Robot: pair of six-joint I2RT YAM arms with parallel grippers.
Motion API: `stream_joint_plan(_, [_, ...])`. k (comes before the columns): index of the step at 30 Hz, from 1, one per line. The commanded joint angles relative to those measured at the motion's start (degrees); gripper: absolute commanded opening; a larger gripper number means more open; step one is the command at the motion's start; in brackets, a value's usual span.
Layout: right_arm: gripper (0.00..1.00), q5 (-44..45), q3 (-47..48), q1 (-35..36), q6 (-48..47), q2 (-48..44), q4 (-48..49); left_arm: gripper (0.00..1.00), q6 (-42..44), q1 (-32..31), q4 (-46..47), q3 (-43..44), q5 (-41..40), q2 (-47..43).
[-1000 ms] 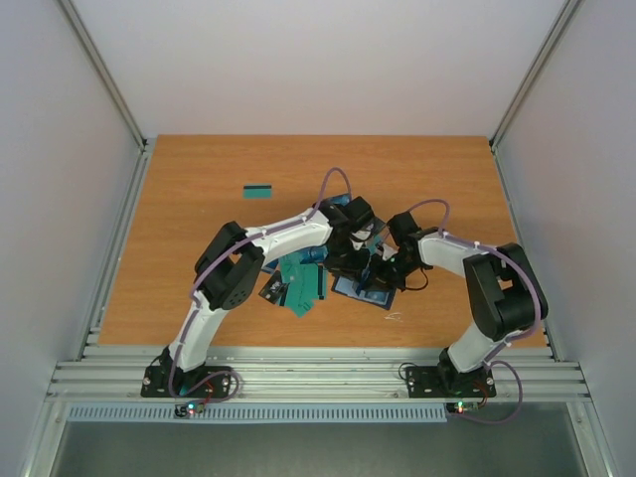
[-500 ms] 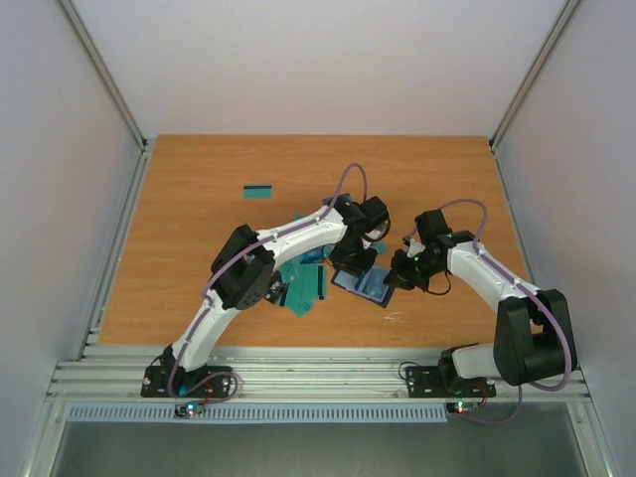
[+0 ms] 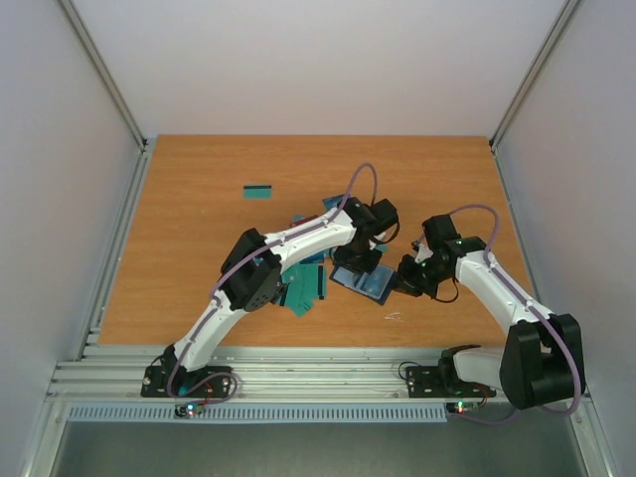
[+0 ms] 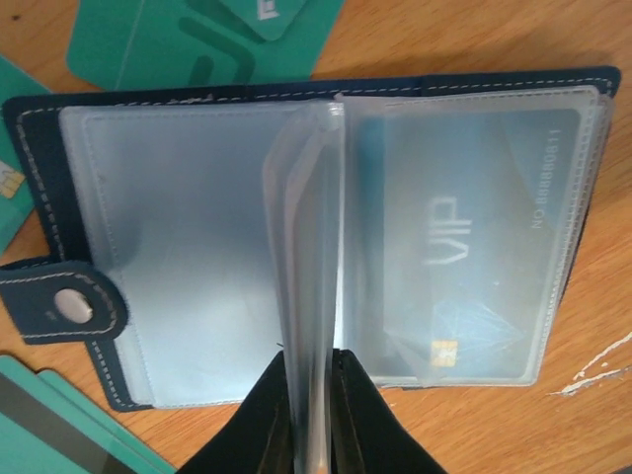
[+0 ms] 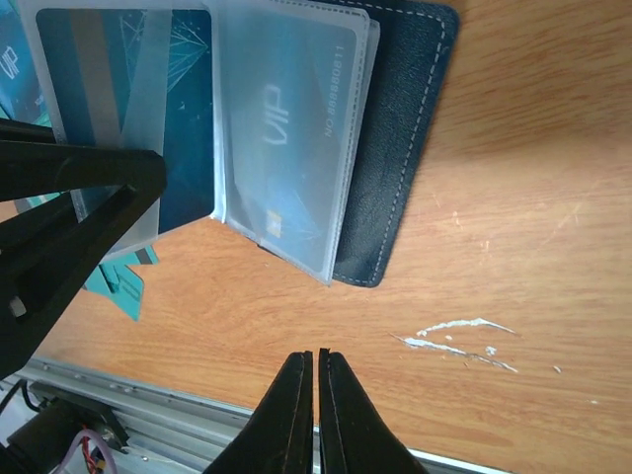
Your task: Put the credit cards into the card holder
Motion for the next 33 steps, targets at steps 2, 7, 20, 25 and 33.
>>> stream_joint_plan(2, [0.07,2.72,1.28,-0.54,0.35,-1.9,-3.48,0.11,0.23,-1.5,-2.19,4.54,-0.81,2.89])
stream_joint_plan(7, [0.1,3.55,3.25,-0.86,-0.77,-3.28,-7.73,0.19,-1.0,-2.03,-1.65,6.48,0.84,3.62])
stream_joint_plan(20, [0.17,2.89,5.16,-0.9,1.15,-9.18,-12.88,0.42,-7.07,-1.42,22.3,-7.73,24.73,-4.82])
stream_joint_plan(25, [0.23,0.66,5.34,-0.9,3.4,-8.42,-10.21,0.44,-9.04,1.97,25.28,-15.6,23.59,-13.1])
stream_joint_plan(33, [0.3,-6.88,2.96,-0.9,7.15,-1.91,-1.09,0.46,-5.42,5.22,24.17,-23.11,20.27,-18.65])
